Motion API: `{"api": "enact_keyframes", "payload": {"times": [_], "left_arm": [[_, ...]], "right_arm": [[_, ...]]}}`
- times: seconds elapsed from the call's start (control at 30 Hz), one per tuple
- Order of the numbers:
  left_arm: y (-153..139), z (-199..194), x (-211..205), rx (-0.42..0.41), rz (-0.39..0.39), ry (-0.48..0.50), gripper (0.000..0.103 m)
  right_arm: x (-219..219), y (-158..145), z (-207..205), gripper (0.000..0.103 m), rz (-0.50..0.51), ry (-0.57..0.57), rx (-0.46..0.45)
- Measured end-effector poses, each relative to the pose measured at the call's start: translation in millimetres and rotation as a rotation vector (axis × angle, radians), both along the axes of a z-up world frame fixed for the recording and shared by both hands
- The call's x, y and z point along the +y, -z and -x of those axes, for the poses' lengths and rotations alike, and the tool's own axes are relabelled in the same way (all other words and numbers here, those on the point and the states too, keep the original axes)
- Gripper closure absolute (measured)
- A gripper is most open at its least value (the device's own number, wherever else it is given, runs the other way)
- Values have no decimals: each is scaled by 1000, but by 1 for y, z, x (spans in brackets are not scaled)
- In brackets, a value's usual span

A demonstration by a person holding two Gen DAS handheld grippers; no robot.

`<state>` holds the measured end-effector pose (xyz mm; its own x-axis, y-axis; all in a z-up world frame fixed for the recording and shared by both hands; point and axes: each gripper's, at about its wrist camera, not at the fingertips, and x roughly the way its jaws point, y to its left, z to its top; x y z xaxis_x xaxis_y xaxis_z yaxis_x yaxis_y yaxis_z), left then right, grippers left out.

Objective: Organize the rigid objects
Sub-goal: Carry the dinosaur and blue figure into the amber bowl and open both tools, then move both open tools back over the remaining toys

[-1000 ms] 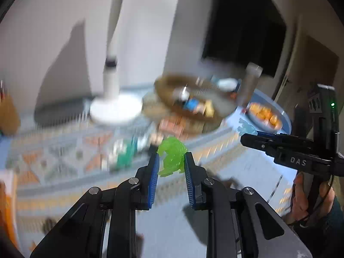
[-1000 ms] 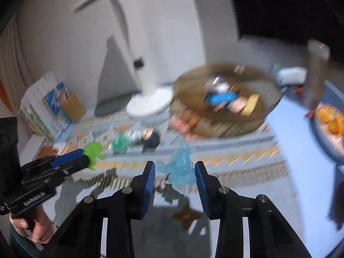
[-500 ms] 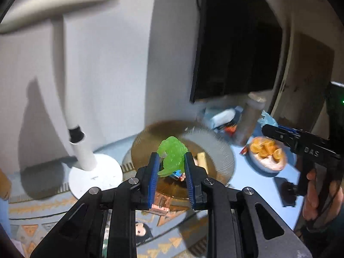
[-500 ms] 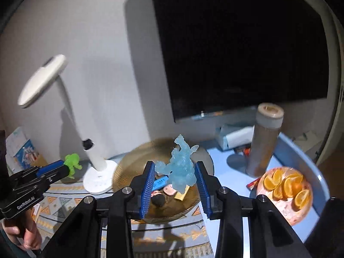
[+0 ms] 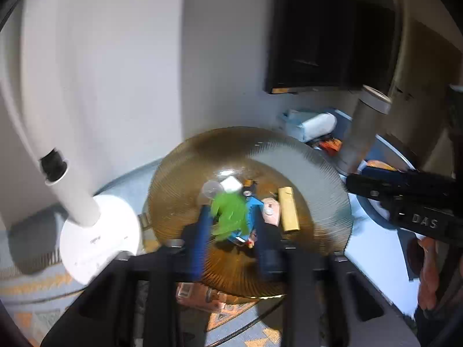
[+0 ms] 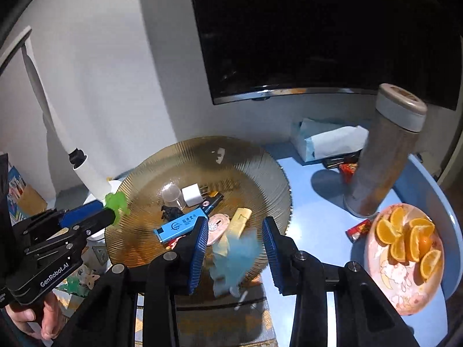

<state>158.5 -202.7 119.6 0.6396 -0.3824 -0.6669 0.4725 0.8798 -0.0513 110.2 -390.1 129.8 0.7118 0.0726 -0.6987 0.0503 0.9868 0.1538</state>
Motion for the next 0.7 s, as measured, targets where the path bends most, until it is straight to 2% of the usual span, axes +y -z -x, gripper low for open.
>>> {"api": "enact_keyframes", "payload": {"times": [0.03,0.07,0.33,0.47,0.6,0.67,0.7], "left_arm": [[-4,1,1,-20,-11,-25,28],[-8,4,4,-48,-5,-43,24],[-49,55,45,-126,73,-27,24],[-80,91,79,-207,98,-63,24],[-114,128,122,-280,157,-111,24],[-131,148,146,-308,201,-126,24],[-135,155,155,-315,213,-137,23]], "right_arm": [[1,-1,-1,44,3,-2,-4],[1,-4,1,42,10,2,-22],[9,-33,29,42,-52,-14,-86],[29,-53,51,42,-50,-39,-115],[54,-81,76,42,-62,-83,-161],[67,-95,89,38,-67,-107,-190],[72,-100,94,32,-68,-116,-200]]}}
